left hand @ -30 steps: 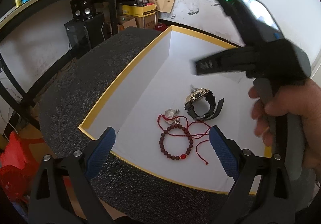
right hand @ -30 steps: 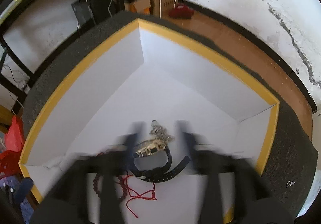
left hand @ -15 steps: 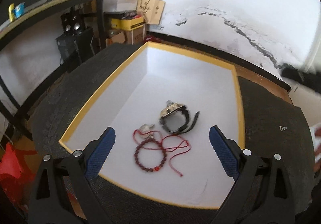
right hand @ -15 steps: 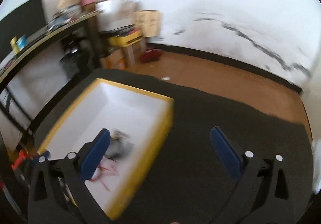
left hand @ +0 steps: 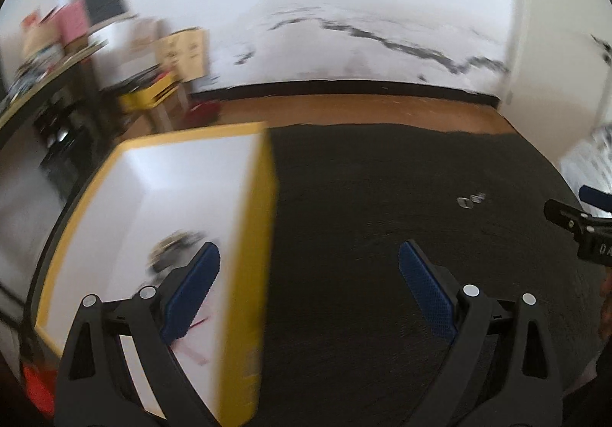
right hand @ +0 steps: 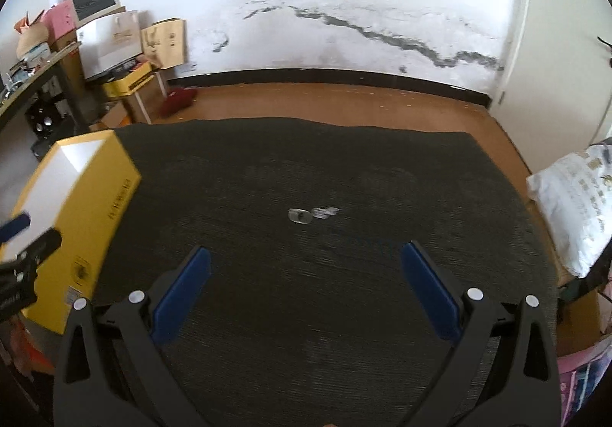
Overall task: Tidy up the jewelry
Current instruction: 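Open the right tool to drop the chain and move both tools back over the rug, then lower the left tool onto the silver ring and close on it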
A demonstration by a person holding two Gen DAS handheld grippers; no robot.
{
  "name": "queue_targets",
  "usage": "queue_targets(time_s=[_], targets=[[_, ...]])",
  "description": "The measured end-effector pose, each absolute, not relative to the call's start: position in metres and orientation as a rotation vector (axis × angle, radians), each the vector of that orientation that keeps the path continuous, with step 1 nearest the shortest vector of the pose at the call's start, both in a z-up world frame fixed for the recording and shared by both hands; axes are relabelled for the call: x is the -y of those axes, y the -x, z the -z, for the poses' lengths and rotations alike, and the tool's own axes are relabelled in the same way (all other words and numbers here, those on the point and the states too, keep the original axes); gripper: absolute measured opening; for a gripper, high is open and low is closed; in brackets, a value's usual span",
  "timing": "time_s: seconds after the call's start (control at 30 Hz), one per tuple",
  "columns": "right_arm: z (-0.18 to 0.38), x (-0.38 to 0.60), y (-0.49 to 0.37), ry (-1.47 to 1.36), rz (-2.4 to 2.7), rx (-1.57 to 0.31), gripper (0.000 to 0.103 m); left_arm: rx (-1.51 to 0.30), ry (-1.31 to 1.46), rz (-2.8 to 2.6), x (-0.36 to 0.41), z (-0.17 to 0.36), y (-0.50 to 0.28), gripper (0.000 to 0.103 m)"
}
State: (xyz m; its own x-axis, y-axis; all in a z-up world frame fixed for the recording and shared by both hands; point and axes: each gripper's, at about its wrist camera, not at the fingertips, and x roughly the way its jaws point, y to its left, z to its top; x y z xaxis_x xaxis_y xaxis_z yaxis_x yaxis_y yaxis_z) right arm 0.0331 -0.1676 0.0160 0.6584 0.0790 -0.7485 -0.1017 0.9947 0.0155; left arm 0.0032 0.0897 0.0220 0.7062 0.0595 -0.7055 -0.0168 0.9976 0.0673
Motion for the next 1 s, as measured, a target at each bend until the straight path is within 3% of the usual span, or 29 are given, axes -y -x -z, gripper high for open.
queue_targets(time_s=[0.33, 0.9, 1.0], targets=[[-0.021, 0.234, -0.024, -0.037, -0.084, -0.850, 0.096, -0.853, -0.174, 0.120, 0.019, 0.024, -0.073, 0.092], [-0.014, 0.273, -0.025, -0.056, -0.046, -0.885, 0.096, -0.902, -0.302, 0.347, 0.100, 0.103, -0.137, 0.092], [-0.016, 0.279, -0.027, -0.076, -0.042, -0.882, 0.096, -0.934, -0.219, 0.378, 0.093, 0.115, -0.146, 0.092]])
